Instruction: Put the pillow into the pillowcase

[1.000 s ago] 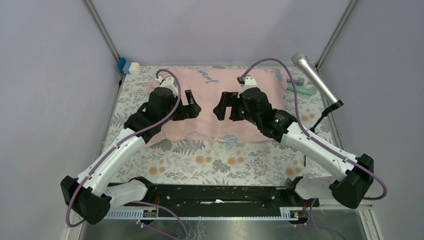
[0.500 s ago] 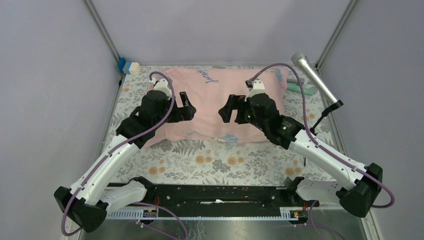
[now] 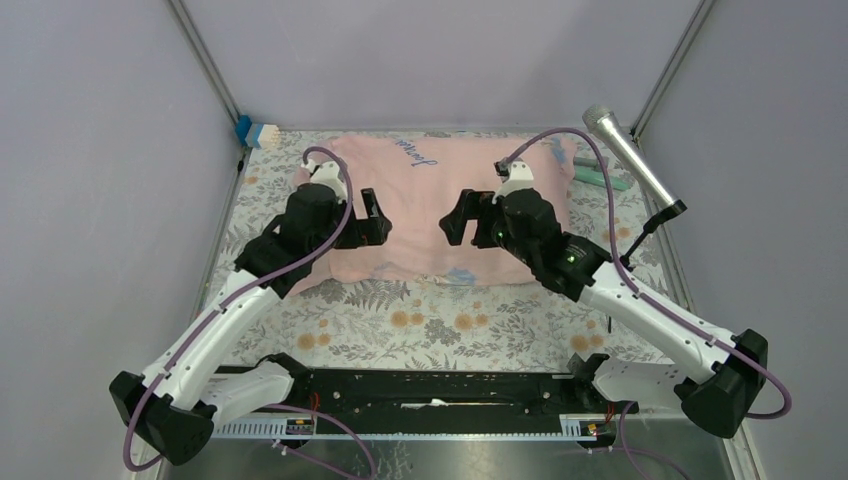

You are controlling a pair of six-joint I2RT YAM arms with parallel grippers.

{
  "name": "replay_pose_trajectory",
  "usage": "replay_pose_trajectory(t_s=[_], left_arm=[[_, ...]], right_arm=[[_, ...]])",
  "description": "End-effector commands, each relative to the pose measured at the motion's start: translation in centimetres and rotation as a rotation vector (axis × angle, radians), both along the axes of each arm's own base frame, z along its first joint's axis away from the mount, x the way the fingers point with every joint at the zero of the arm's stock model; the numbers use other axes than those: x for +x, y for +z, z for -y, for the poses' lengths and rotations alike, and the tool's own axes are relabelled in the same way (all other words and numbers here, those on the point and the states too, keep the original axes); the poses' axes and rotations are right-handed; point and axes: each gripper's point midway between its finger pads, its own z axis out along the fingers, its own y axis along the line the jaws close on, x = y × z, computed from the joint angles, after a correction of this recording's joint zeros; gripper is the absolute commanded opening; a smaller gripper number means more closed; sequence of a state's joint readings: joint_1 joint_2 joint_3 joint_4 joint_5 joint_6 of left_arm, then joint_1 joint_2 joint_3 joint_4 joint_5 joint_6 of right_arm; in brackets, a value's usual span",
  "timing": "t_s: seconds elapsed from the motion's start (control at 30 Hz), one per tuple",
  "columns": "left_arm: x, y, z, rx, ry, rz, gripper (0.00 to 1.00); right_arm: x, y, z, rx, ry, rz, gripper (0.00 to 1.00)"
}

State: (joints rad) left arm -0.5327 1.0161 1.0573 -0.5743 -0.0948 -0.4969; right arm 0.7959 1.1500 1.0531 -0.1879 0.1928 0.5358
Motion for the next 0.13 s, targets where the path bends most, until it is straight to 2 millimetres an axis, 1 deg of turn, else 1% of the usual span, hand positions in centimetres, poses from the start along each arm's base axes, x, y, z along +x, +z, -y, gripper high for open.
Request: replay_pose_trajectory(t_s=[0.0, 0.1], left_arm=[[0.41, 1.31, -0.22, -0.009, 0.008, 0.062, 0.99], [0.32, 1.29, -0.29, -0.008, 0.008, 0.063, 0.99]], right_arm=[[0.45, 1.69, 0.32, 0.042, -0.023, 0.053, 1.0], [0.47, 1.64, 0.32, 0.045, -0.025, 0.055, 1.0]])
